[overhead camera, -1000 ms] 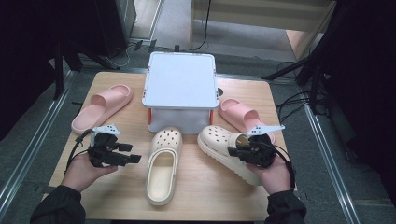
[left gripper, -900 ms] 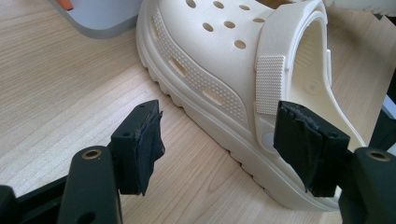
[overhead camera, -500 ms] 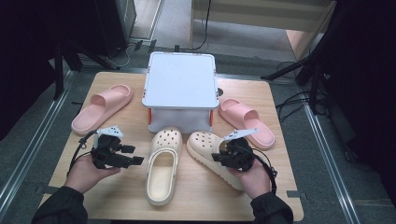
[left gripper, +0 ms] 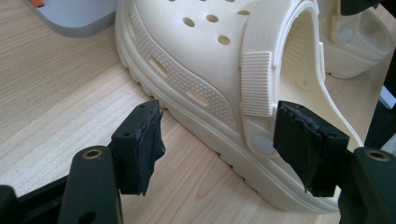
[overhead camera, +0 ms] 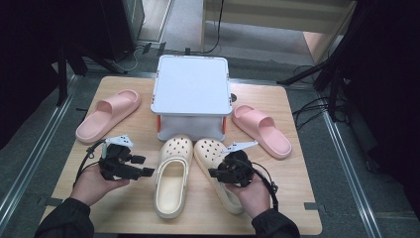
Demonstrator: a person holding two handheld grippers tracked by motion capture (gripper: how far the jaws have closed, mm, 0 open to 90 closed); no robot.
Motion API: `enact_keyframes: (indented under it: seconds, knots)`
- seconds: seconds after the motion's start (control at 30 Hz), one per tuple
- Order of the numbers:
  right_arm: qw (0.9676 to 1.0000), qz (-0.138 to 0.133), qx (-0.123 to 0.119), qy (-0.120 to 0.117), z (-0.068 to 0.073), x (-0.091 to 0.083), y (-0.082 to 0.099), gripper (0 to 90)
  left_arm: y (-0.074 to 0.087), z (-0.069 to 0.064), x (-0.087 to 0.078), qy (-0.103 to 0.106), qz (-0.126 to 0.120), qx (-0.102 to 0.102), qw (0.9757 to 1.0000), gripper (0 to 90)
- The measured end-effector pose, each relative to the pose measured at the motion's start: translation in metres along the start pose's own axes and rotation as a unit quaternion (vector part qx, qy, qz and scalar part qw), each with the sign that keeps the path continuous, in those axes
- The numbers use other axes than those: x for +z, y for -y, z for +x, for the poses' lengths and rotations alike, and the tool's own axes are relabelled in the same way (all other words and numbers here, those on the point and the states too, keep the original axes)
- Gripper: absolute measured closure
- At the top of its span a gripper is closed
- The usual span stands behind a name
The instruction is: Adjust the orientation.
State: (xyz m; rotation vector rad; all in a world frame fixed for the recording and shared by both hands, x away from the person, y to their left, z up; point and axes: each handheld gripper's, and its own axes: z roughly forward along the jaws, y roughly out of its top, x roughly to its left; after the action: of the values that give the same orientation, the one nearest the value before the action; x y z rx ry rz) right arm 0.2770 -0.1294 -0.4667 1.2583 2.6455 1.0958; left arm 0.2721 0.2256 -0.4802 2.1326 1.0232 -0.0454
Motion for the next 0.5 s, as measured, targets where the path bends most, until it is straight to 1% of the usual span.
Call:
enact_keyframes:
  seconds: [0.07, 0.13, 0.17, 0.2, 0.3, 0.37, 0.43, 0.47, 0.5]
  knots:
    - [1.0000, -0.005, 0.003, -0.007, 0.002, 0.002, 0.000, 63.0, -0.001, -0.001, 0.002, 0.003, 0.003, 0.002, 1.0000, 32.5]
    - [0.9999, -0.010, -0.006, -0.010, 0.006, 0.006, -0.002, 61.2, -0.001, -0.003, 0.004, 0.004, 0.005, 0.004, 1.0000, 33.9]
    - [0.9998, -0.011, -0.009, -0.014, 0.008, 0.008, -0.002, 59.7, -0.002, -0.004, 0.005, 0.003, 0.007, 0.009, 0.9999, 34.9]
    - [0.9998, -0.011, -0.009, -0.014, 0.008, 0.008, -0.002, 59.7, -0.002, -0.004, 0.005, 0.003, 0.007, 0.009, 0.9999, 35.5]
    - [0.9995, -0.014, -0.019, -0.023, 0.008, 0.010, -0.002, 58.3, -0.002, -0.005, 0.005, 0.006, 0.004, 0.010, 0.9999, 36.5]
    - [0.9994, -0.015, -0.015, -0.028, 0.007, 0.008, -0.002, 58.0, -0.002, -0.003, 0.003, 0.008, 0.000, 0.009, 0.9999, 38.0]
    - [0.9992, -0.021, -0.013, -0.032, 0.006, 0.001, 0.000, 59.6, -0.003, -0.001, 0.001, 0.010, -0.002, 0.002, 0.9999, 41.0]
    - [0.9988, -0.028, -0.011, -0.039, 0.005, -0.008, 0.003, 64.1, -0.003, 0.000, 0.001, 0.010, -0.004, -0.001, 0.9999, 43.6]
    - [0.9988, -0.028, -0.011, -0.039, 0.005, -0.008, 0.003, 64.1, -0.003, 0.001, 0.000, 0.011, -0.006, -0.004, 0.9999, 43.6]
